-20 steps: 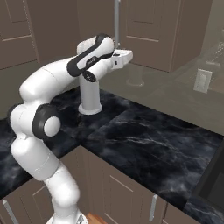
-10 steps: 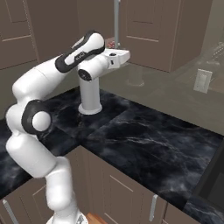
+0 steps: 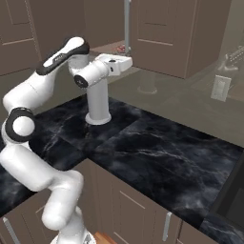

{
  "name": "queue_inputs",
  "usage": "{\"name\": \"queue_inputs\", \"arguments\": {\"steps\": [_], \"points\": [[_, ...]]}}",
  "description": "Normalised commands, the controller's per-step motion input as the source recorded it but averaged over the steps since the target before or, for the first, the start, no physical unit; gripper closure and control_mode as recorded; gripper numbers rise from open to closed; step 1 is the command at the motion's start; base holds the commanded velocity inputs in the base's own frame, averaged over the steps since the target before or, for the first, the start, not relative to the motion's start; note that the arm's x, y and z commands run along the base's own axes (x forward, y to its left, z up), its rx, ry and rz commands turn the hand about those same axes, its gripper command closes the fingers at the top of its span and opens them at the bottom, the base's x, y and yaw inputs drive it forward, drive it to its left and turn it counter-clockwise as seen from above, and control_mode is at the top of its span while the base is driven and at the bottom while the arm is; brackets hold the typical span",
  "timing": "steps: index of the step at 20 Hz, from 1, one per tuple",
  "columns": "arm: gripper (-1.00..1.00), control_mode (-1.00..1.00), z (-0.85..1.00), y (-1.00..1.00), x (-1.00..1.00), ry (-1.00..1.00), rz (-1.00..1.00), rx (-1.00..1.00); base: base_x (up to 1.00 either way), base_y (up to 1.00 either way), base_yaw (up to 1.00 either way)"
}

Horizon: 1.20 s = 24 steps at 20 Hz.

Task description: Pick up the bar soap and sponge from the sink, and place them back in the cabinet, and close the cabinet doors.

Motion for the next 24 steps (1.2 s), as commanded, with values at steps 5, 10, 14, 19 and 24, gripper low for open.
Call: {"name": "queue_inputs", "arguments": {"steps": [5,10,14,19,24], "points": [[-1.00,-1.00,0.00,0.00,-0.40,0.00,0.00,0.00,0.00,0.00,0.00],[-1.00,-1.00,0.10,0.00,-0.44,0.00,0.00,0.00,0.00,0.00,0.00],[-1.00,-1.00,0.20,0.00,-0.42,0.00,0.00,0.00,0.00,0.00,0.00],[-1.00,-1.00,0.25,0.00,-0.44,0.00,0.00,0.00,0.00,0.00,0.00],[-1.00,-1.00,0.24,0.00,-0.49,0.01,0.00,0.00,0.00,0.00,0.00]]}}
